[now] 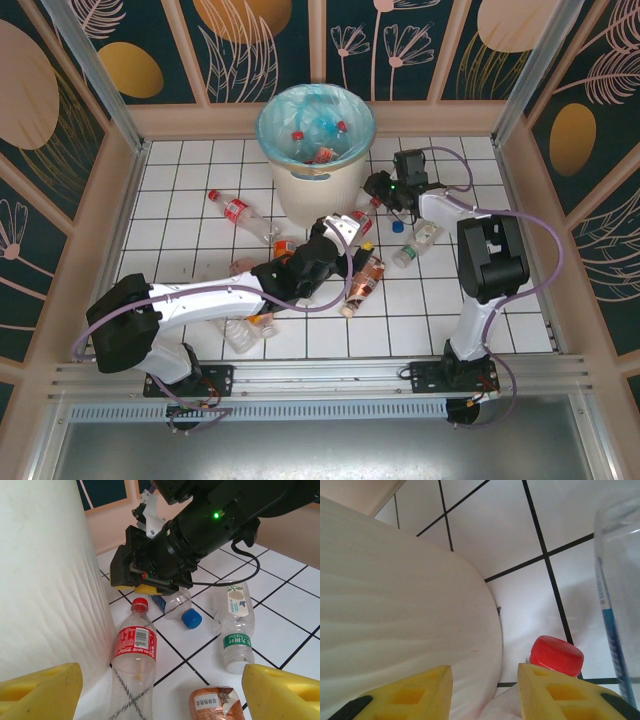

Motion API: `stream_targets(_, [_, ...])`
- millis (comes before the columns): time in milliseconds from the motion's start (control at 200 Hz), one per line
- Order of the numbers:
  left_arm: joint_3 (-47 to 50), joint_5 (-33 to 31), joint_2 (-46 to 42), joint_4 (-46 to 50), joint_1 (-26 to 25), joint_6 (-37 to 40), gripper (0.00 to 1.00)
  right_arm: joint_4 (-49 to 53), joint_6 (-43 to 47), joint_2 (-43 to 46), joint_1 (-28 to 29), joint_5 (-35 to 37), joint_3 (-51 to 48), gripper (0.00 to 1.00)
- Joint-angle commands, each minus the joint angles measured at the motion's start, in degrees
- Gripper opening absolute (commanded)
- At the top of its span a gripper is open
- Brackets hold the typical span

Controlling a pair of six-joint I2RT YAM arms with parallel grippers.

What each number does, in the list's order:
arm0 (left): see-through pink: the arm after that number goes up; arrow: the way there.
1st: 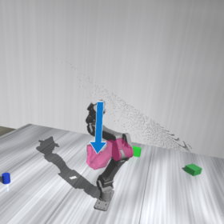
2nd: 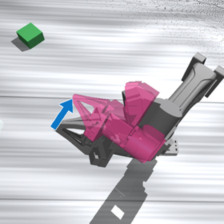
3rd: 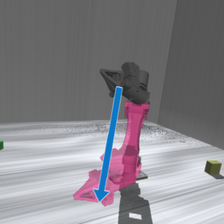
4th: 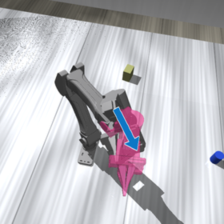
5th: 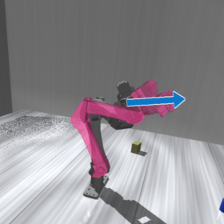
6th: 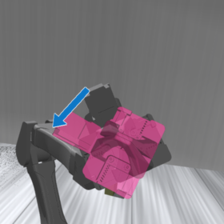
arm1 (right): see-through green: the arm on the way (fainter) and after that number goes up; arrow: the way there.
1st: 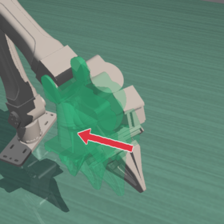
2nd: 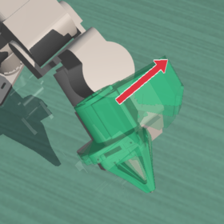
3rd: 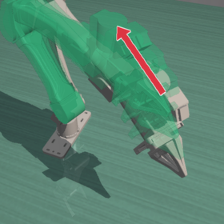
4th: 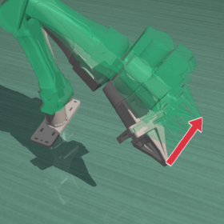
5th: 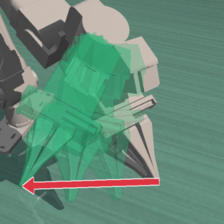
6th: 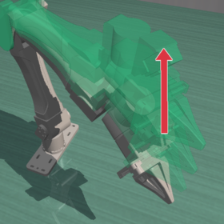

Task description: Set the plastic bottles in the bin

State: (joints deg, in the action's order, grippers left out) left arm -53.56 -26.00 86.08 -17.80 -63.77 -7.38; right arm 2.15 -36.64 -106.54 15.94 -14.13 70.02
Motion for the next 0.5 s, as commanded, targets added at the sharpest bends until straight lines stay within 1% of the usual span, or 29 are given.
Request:
stream_targets(0, [0.4, 0.6, -0.8, -1.5, 0.2, 1.0, 0.82, 0.4, -0.9, -0.5, -0.6, 1.2, 0.9, 0.41])
stream_targets(490, [-1.3, 4.1, 3.3, 0.7, 0.3, -1.4, 0.82, 2.1, 0.8, -1.8, -3.0, 0.3, -0.6, 0.45])
